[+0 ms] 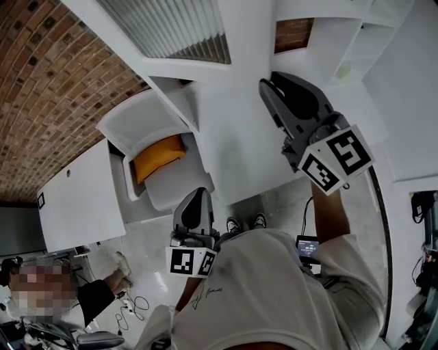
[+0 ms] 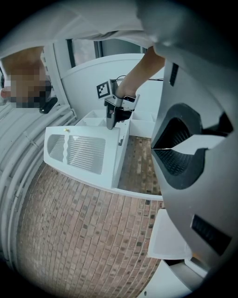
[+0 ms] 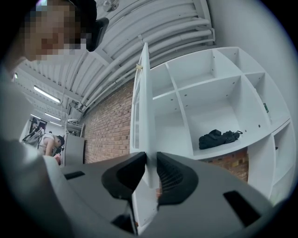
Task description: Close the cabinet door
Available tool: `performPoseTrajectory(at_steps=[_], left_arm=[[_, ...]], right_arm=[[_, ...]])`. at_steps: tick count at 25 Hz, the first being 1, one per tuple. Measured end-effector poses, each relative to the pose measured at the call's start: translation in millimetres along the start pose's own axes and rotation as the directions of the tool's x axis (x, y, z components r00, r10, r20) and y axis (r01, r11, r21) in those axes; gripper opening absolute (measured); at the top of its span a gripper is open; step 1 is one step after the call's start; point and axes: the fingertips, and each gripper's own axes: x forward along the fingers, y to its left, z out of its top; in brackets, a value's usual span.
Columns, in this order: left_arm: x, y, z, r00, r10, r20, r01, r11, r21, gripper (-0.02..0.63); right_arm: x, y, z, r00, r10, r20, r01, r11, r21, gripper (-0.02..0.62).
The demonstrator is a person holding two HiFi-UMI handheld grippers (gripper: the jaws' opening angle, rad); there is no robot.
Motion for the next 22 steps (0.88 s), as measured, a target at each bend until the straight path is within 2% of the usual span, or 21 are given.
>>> performPoseTrajectory(at_steps=[22], left_arm=[[13.1, 4.8, -7.8, 1.000, -0.005, -0.020, 0.005, 1.000, -0.004, 0.017]], right_arm=[[12.2, -32.6, -2.5, 0.998, -0.059, 0.020, 0.060, 0.998, -0.015, 0.084]])
